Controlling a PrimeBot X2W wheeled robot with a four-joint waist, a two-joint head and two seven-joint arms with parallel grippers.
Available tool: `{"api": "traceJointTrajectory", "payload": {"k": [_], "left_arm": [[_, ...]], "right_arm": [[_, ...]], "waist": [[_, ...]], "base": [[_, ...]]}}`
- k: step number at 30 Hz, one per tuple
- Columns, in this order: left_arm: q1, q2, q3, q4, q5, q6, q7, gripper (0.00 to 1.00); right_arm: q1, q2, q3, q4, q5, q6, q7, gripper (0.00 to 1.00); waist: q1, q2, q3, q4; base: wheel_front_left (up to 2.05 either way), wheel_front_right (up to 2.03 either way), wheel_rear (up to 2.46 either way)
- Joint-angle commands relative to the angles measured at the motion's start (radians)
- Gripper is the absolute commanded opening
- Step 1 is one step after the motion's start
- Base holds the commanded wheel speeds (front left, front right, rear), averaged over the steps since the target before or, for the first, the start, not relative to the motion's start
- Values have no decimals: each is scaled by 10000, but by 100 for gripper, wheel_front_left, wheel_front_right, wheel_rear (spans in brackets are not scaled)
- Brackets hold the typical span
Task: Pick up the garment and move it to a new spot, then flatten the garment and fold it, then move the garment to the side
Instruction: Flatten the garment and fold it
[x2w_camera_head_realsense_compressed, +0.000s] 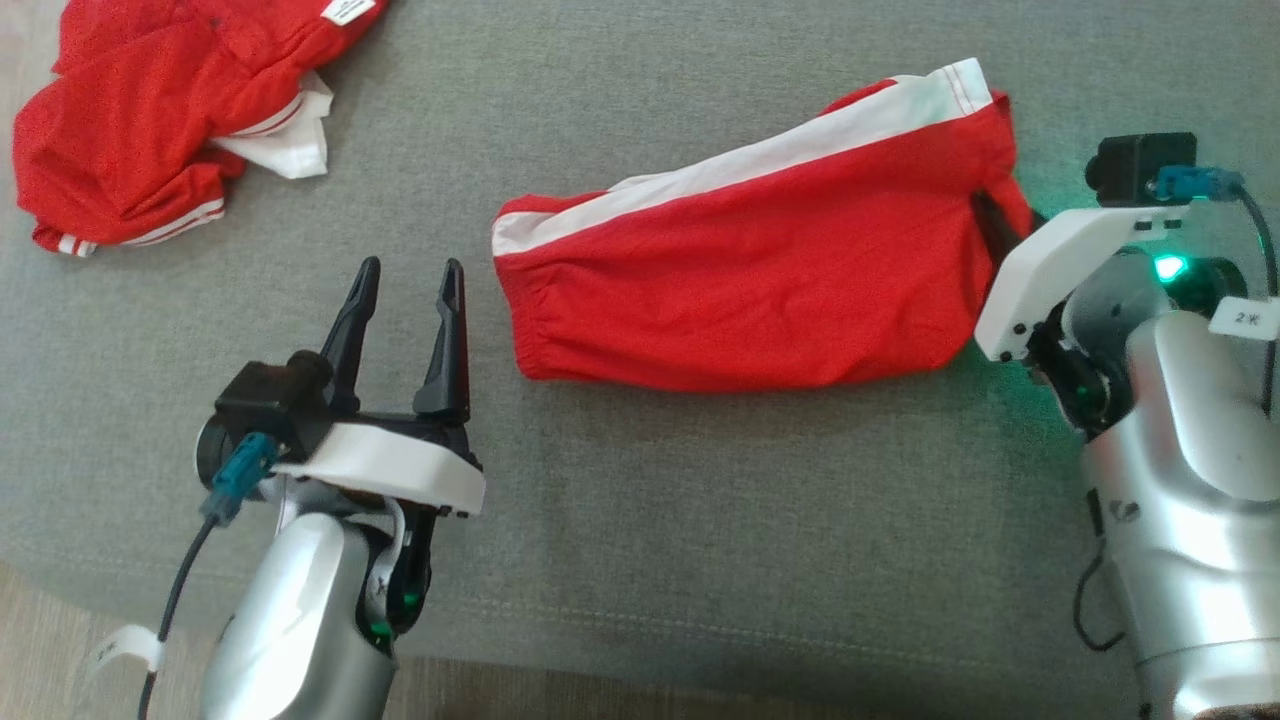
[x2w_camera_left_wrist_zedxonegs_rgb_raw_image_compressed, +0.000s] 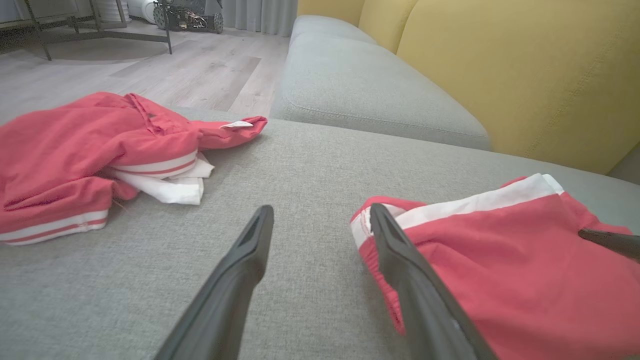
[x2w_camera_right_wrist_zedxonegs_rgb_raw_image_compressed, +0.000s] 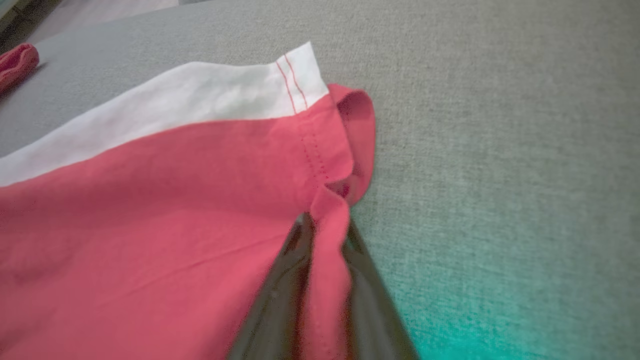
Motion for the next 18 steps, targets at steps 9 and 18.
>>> {"api": "traceJointTrajectory", "payload": {"k": [9,18], "left_arm": [[-173,78,620,-369,286,-168,-119,100],[139,217,806,-396,394,-239,-119,100]], "right_arm": [[1466,544,-338,-1076,249,-7,-1194,0],[3461,770,-734,-2859,704,-7,-1846,0]], "waist": [[0,0,-155,-430],[0,0,-467,-1047]], "base": [[0,0,0],[0,0,0]]}}
